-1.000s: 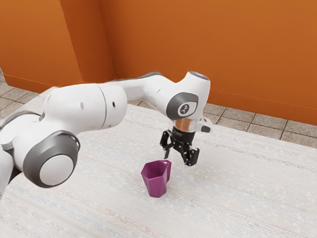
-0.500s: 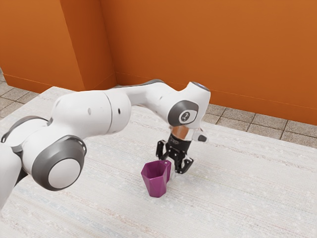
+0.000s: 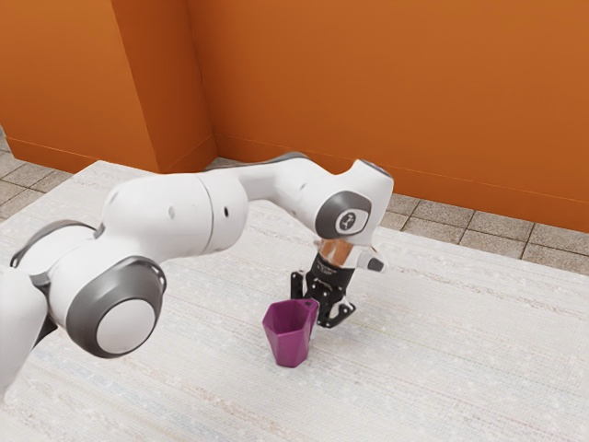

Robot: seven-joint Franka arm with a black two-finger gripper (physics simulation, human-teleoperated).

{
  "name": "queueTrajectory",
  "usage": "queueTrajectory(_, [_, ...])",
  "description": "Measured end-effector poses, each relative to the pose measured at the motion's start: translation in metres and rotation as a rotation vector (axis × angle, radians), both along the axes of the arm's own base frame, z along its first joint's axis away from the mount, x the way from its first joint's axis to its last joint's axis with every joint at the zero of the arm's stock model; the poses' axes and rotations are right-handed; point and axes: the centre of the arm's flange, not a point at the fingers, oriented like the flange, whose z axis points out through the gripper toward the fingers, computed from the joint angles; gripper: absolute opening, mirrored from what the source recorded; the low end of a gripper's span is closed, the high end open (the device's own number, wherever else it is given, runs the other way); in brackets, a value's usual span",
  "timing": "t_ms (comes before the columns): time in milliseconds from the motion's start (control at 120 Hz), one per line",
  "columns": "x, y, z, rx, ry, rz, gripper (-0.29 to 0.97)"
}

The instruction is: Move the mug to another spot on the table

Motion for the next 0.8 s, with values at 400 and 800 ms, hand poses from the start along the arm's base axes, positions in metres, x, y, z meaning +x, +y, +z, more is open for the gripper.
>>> queueTrajectory(400, [-0.006,0.009,0.000,-0.011,0.082,0.015,0.07])
queueTrajectory(800, [0.021,0.107,0.010,-0.051,0.120,0.148,0.02])
